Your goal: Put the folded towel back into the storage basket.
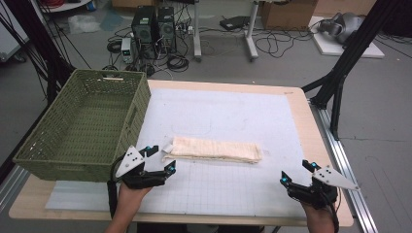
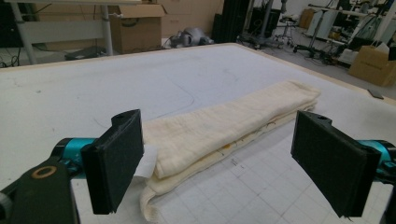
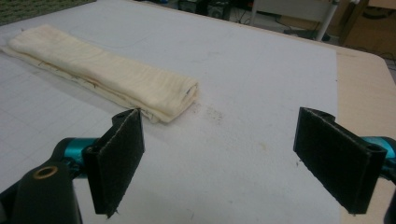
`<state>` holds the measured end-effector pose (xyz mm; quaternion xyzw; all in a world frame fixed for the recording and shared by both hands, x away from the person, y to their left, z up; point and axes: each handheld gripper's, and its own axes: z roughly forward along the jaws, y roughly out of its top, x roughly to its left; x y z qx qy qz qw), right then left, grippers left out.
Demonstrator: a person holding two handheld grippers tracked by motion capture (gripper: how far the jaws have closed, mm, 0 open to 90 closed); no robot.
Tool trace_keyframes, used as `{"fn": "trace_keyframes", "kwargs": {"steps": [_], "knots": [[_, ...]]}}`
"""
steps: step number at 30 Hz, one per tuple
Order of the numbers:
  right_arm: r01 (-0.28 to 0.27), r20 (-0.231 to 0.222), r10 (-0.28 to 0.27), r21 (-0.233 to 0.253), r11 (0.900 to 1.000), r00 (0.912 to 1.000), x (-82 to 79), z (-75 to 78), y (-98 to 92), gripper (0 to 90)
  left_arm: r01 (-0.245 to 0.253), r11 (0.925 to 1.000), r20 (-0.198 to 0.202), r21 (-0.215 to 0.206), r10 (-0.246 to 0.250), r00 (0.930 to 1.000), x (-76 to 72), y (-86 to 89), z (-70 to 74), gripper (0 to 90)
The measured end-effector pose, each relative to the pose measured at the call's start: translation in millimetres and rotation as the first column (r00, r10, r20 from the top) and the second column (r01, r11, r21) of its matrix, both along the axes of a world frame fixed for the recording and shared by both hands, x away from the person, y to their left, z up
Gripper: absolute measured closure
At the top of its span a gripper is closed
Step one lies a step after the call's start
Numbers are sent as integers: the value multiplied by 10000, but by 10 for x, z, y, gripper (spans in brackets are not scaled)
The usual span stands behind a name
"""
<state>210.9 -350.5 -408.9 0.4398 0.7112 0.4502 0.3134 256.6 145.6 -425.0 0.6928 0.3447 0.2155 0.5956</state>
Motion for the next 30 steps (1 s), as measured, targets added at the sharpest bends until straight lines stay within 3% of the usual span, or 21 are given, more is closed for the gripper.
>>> {"fn": "trace_keyframes", "kwargs": {"steps": [8,15,30], "knots": [[-51,-64,50,-103,9999,10000,16,-14,11,149,3,10000,-69,-33,-3,10000,28,-6,-9,171],[-28,-116,29,84,10000,9999,30,-35,-5,149,-55,9999,-115,162,57,9999,24,-16,-9,169],[207,146,-209,114,9997,9997,10,-1,39,149,-164,9999,-352,26,164,9992,14,-8,10,175]]}}
